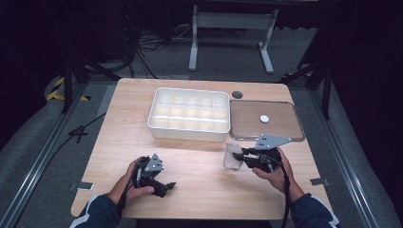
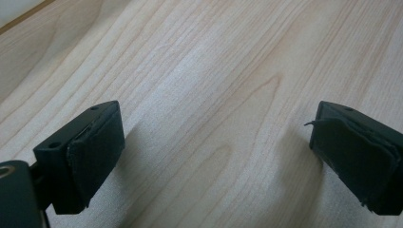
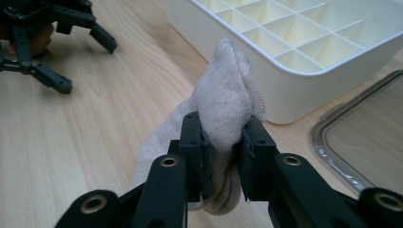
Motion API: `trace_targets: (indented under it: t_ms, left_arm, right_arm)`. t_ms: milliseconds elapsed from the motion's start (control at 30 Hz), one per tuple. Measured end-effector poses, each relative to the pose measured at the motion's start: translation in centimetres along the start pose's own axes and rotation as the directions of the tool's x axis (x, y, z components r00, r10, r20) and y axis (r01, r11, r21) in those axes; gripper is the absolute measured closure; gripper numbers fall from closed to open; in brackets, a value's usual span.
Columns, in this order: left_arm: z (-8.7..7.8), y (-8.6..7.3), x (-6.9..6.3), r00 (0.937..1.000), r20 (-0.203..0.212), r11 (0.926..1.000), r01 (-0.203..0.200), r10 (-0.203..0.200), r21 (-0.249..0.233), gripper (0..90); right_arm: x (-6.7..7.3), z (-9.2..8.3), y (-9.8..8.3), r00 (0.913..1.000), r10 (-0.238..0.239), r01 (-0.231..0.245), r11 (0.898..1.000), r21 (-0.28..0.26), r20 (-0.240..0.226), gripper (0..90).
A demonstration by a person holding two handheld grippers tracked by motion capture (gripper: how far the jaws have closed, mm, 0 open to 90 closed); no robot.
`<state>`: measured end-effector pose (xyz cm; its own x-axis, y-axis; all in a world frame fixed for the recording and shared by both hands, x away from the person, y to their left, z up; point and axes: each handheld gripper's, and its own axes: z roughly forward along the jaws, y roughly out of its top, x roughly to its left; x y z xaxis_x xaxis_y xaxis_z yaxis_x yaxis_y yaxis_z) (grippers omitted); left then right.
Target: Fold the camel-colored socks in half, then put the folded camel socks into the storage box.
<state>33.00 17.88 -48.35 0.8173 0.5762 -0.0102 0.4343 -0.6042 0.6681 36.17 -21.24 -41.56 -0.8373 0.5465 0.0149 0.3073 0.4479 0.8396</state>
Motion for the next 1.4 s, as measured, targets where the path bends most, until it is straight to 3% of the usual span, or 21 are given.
trace_targets:
  t_ms: [267, 1000, 1400]
  left_arm:
    - [0.0, 0.0, -0.1, 1.0, -0.008, 1.0, 0.006, -0.006, -0.003, 4.4]
    - [0.0, -0.1, -0.1, 0.9999, -0.011, 0.9999, 0.012, -0.012, -0.002, 4.2]
    - [0.0, 0.0, -0.1, 0.9999, -0.007, 0.9999, 0.01, -0.01, 0.006, 3.4]
  right_arm:
    - [-0.9, -0.6, -0.1, 0.9976, 0.009, -0.008, 1.0, -0.013, 0.069, 74.4]
    - [-1.4, -1.1, 0.0, 0.9936, 0.036, -0.03, 0.998, -0.056, 0.107, 73.6]
    - [-1.6, -1.4, 0.7, 0.9955, 0.027, -0.016, 0.993, -0.116, 0.091, 73.6]
